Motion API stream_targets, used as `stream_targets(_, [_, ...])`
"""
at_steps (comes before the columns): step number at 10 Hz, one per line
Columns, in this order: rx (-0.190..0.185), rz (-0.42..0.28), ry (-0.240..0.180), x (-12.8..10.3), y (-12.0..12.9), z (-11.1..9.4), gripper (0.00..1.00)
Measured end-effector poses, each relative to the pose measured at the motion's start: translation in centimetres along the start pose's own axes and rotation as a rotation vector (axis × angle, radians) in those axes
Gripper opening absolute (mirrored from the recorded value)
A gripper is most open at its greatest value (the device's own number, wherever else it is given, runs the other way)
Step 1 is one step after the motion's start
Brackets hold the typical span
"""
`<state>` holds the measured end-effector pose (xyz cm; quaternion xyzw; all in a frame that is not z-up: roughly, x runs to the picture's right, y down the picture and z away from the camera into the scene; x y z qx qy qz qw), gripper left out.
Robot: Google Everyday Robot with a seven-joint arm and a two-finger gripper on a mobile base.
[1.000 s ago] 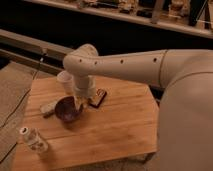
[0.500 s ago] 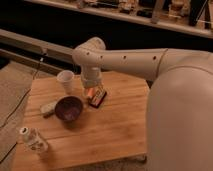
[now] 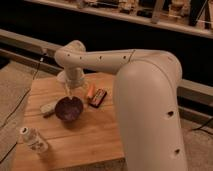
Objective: Move the arm in a circular motion
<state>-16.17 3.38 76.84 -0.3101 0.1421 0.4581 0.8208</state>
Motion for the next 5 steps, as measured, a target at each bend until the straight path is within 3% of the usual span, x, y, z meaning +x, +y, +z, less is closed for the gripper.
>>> stream_targets(5, [0.008, -0.030, 0.021, 0.32, 0.82, -0.10, 0.65])
